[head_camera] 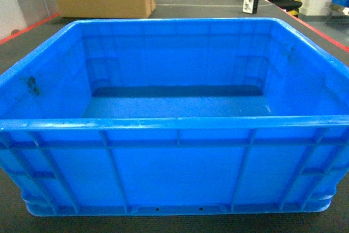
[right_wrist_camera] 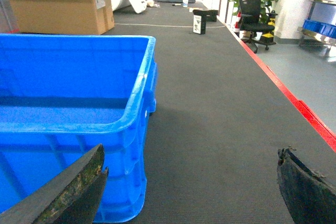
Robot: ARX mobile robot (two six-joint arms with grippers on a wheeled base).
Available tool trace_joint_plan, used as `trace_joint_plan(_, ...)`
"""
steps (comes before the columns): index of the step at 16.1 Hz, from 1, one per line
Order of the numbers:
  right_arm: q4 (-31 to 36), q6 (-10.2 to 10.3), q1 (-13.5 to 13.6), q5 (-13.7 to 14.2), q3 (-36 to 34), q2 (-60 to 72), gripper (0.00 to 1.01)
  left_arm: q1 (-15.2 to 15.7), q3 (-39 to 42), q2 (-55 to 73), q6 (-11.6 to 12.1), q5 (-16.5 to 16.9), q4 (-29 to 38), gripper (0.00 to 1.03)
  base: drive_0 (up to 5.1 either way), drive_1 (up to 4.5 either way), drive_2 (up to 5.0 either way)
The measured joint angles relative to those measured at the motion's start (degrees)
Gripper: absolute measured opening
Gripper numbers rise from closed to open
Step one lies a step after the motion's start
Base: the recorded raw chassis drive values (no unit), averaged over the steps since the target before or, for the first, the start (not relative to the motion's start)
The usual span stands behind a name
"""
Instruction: Place box next to blue box on left shelf
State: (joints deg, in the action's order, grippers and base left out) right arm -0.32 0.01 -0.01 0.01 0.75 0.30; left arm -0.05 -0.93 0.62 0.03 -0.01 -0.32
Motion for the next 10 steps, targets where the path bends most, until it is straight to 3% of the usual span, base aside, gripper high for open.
trace_joint_plan(10, 0.00, -0.02, 0.00, 0.00, 0.00, 0.00, 0.98, 0.00, 0.00, 0.00, 0.00, 0.00, 0.00, 0.98, 0.0, 0.00, 0.0)
